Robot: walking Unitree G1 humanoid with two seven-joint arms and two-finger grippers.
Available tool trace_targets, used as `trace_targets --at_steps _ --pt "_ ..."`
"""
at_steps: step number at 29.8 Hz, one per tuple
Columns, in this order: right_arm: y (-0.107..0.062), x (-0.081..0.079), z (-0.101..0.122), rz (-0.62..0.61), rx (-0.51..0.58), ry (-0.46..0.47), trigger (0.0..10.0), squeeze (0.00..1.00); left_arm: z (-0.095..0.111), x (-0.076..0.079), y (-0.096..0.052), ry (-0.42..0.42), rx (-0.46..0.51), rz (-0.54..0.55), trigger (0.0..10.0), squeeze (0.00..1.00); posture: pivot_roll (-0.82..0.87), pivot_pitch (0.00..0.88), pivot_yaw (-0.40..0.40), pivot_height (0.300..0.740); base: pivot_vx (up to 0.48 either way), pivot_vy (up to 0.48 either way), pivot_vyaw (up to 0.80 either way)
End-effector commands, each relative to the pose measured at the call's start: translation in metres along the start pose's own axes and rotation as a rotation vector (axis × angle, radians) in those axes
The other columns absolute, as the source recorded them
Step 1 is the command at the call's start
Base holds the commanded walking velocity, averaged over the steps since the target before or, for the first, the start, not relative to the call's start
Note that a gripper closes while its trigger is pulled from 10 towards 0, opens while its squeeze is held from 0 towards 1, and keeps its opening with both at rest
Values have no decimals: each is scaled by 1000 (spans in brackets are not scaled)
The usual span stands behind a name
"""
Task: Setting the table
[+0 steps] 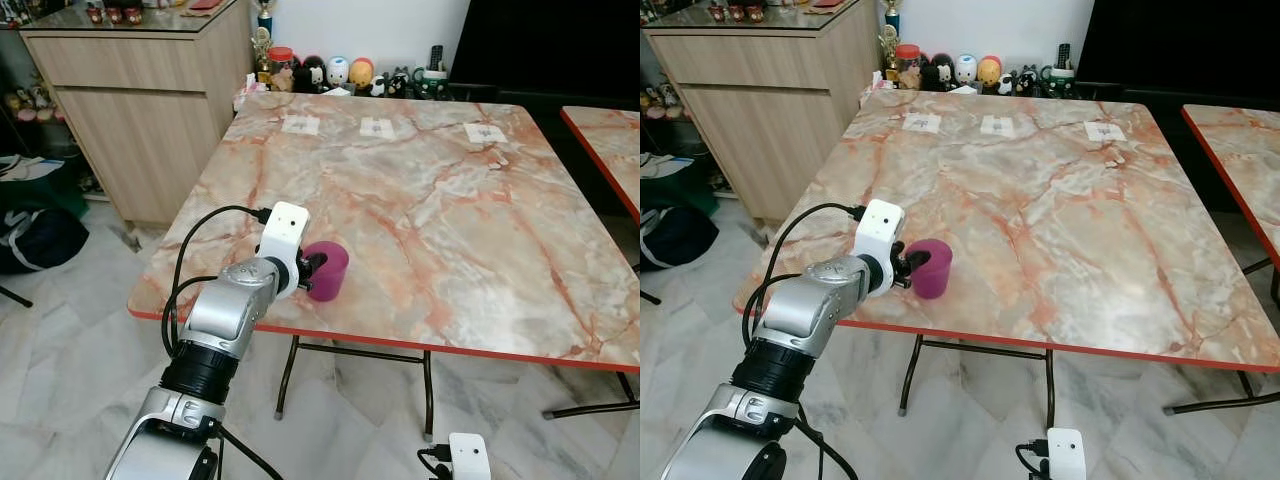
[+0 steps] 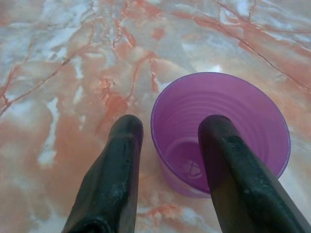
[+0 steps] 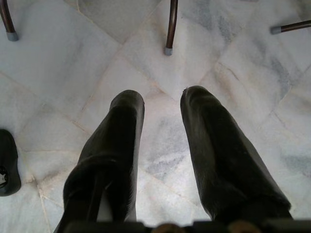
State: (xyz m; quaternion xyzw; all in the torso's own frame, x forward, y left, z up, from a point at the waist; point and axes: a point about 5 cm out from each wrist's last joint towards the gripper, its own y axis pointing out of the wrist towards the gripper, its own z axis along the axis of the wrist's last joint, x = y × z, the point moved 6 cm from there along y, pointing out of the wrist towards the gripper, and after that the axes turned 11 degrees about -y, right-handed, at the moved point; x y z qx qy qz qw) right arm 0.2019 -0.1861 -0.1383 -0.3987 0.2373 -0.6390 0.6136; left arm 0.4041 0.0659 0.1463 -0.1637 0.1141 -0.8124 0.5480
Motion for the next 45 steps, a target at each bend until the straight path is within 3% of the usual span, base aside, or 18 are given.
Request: trace_targets --at_steps 1,35,39,41,42,45 --pt "0 -1 -3 4 -12 -2 10000 0 -5 0 2 15 -14 13 0 0 101 0 -18 740 0 0 0" --pt "-1 -1 -5 6 -17 -16 10000 0 -16 3 -4 63 -12 -32 0 0 99 1 -24 740 0 0 0" --pt "-1 -1 -5 6 -17 -19 10000 0 0 -4 -10 64 132 4 0 0 99 2 -26 740 0 0 0" --pt "-1 -1 -5 6 -17 -20 10000 0 7 -8 -13 38 191 13 0 0 99 2 -26 740 0 0 0" --pt "-1 0 -5 5 -17 -21 10000 0 20 -13 -20 -6 295 29 0 0 95 3 -32 740 0 0 0" --pt "-1 1 -6 4 -17 -23 10000 0 32 -27 -31 -65 404 83 0 0 98 3 -33 740 0 0 0"
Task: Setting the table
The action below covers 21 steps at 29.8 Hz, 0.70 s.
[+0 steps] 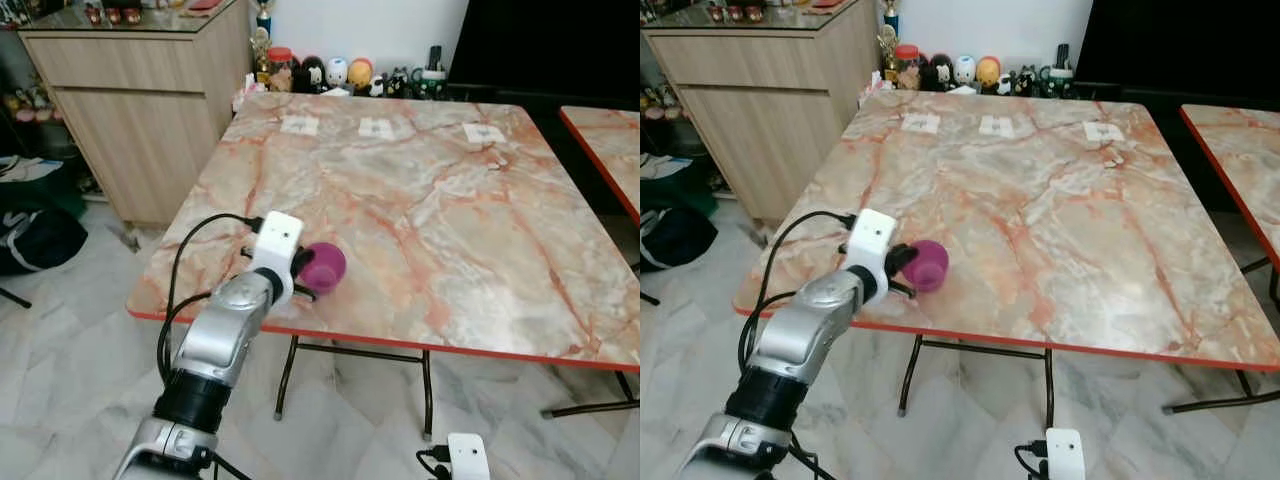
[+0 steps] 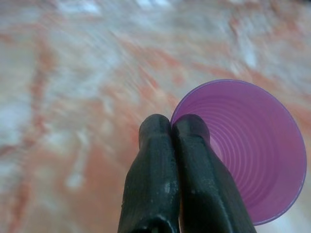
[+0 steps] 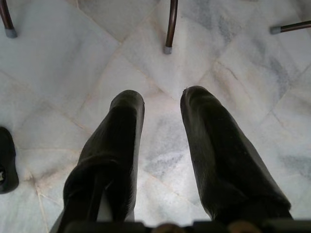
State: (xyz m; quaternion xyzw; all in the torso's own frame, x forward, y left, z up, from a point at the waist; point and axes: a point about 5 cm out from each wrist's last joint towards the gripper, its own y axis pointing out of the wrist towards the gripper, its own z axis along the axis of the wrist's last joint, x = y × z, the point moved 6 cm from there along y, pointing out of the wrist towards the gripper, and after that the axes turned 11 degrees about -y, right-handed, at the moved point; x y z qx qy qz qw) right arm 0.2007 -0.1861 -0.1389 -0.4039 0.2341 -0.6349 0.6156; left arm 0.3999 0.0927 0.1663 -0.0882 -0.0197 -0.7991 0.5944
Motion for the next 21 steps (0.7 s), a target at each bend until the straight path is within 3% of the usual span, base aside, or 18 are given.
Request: trace_targets --at_steps 1,5,6,9,10,13,14,15,16,21 --pt "0 1 -4 1 -14 -8 10000 0 21 -9 -6 -43 115 31 0 0 96 2 -35 740 0 0 0" --pt "-1 2 -5 2 -14 -14 10000 0 41 -41 -22 -18 260 142 0 0 97 2 -38 740 0 0 0" --pt "-1 2 -5 2 -14 -14 10000 0 41 -41 -22 -18 260 142 0 0 97 2 -38 740 0 0 0" --pt "-1 2 -5 1 -14 -15 10000 0 49 -66 -39 58 336 211 0 0 94 4 -37 740 0 0 0" --pt "-1 2 -5 1 -14 -15 10000 0 49 -66 -39 58 336 211 0 0 94 4 -37 740 0 0 0" --pt "-1 3 -5 -2 -14 -16 10000 0 42 -88 -58 129 346 243 0 0 89 2 -39 740 0 0 0" --pt "-1 4 -6 -3 -15 -17 10000 0 36 -100 -70 159 341 267 3608 0 92 1 -41 740 0 0 0" --pt "-1 4 -6 -3 -15 -18 10000 0 35 -104 -73 169 339 279 3608 0 93 1 -42 740 0 0 0" --pt "-1 5 -6 -3 -15 -19 10000 0 32 -108 -76 171 332 292 10000 0 94 0 -44 740 0 0 0" --pt "-1 6 -6 -2 -16 -23 10000 0 27 -116 -82 165 329 328 10000 0 101 0 -52 740 0 0 0"
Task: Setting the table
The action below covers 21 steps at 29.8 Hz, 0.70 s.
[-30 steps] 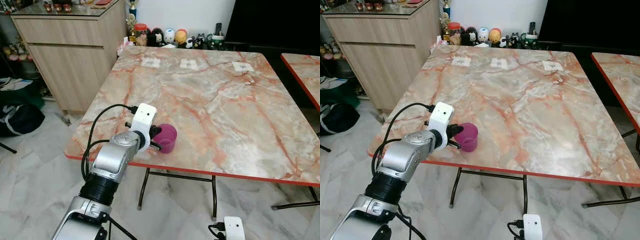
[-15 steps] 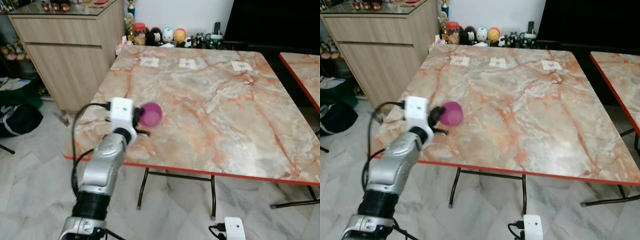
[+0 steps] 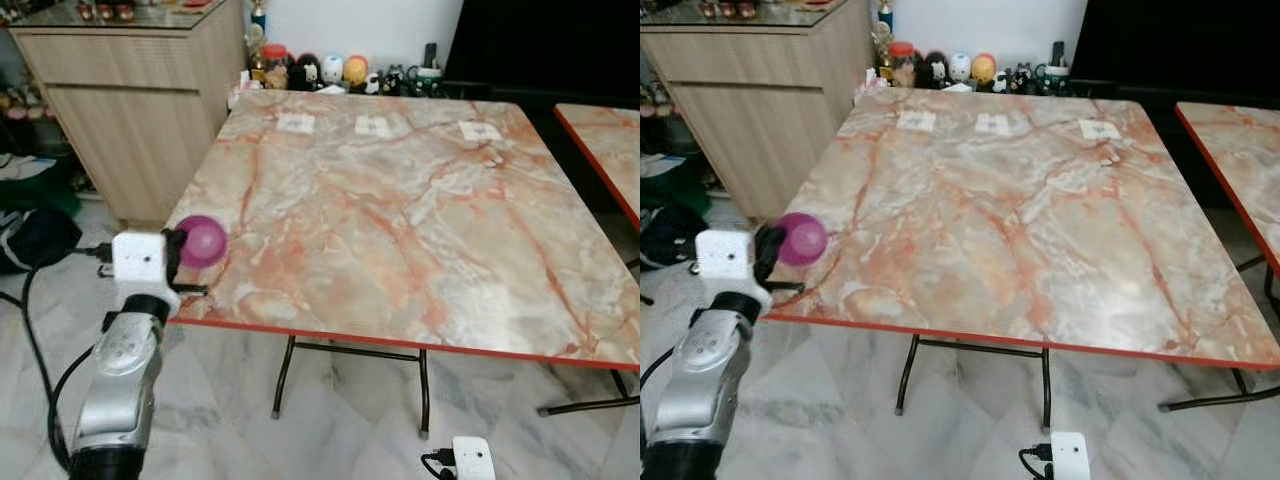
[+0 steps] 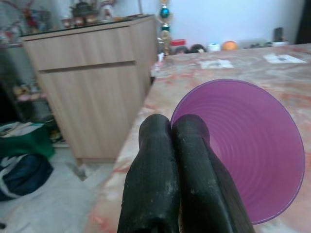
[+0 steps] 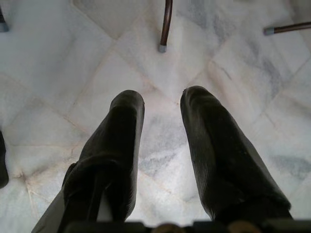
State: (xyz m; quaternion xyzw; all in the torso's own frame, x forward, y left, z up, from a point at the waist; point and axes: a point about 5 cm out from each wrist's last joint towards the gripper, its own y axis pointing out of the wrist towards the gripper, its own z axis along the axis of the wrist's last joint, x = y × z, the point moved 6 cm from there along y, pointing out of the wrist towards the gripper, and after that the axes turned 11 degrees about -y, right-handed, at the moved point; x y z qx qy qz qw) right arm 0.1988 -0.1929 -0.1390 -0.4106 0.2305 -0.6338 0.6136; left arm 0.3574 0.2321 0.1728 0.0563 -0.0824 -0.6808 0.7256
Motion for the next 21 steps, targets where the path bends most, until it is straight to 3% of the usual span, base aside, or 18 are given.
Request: trace_targets --at_steps 1,7,21 --pt "0 0 -3 5 -11 -11 10000 0 9 6 1 9 46 -12 10000 0 100 0 -53 740 0 0 0" --pt "0 0 -4 4 -10 -4 10000 0 8 23 6 6 67 -48 10000 0 91 0 -50 740 0 -47 0" --pt "0 0 1 2 1 14 10000 0 10 24 14 10 80 -41 10000 0 83 0 -40 740 0 -462 0"
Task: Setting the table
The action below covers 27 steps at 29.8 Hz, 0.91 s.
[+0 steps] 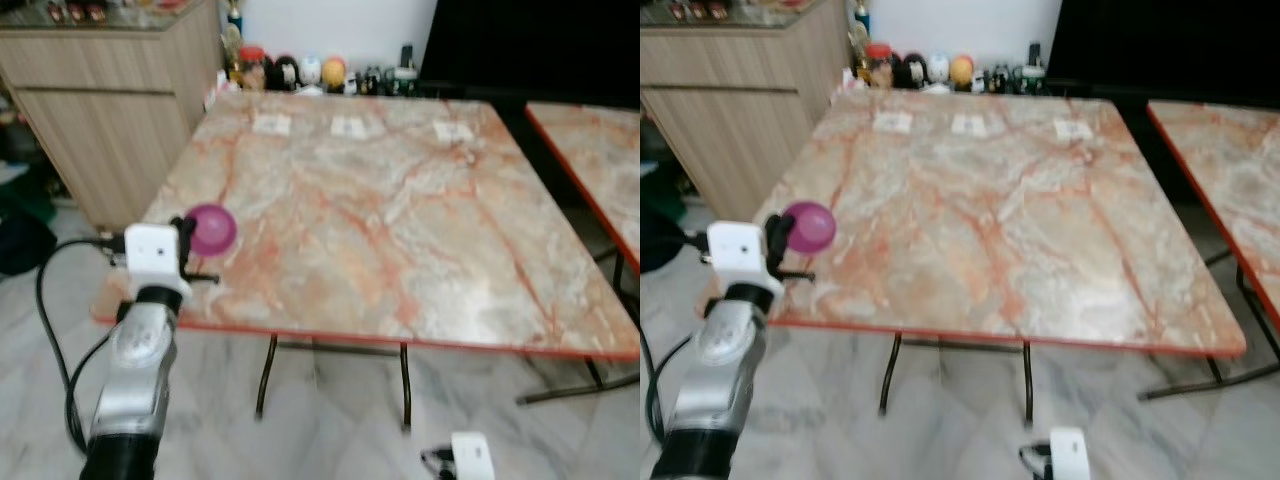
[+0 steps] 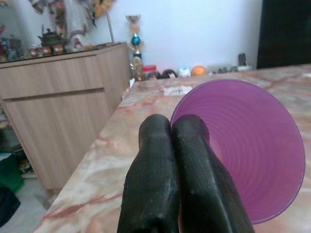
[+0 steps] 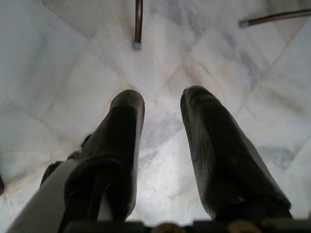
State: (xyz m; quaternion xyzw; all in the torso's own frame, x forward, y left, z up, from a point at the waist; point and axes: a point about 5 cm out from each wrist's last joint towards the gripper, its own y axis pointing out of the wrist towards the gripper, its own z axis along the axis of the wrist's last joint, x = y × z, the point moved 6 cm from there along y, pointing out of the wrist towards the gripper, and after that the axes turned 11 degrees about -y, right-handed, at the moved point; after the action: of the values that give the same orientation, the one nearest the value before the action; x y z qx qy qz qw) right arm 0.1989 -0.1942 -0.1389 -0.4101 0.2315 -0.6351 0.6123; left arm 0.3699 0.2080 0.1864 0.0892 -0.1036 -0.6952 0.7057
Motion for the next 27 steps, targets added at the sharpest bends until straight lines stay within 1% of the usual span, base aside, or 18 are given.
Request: trace_targets --at_steps 1,19,23,25,27 --pt "0 -1 2 5 2 11 10000 0 0 -2 1 1 3 10 10000 0 83 0 -40 740 0 -469 0" --pt "0 -5 1 17 2 -9 10000 0 -2 -1 2 -5 -12 6 10000 0 79 5 -26 740 0 -467 0" --pt "0 -6 1 19 7 -4 10000 0 -1 0 3 -6 -11 0 10000 0 78 10 -24 740 0 -465 678" --pt "-1 -6 0 11 1 20 10000 0 -1 1 3 -6 -11 -2 10000 0 79 9 -23 740 0 -461 0" --pt "-1 -6 0 11 3 15 10000 0 -1 2 3 -7 -11 -5 10000 0 79 7 -23 740 0 -461 0"
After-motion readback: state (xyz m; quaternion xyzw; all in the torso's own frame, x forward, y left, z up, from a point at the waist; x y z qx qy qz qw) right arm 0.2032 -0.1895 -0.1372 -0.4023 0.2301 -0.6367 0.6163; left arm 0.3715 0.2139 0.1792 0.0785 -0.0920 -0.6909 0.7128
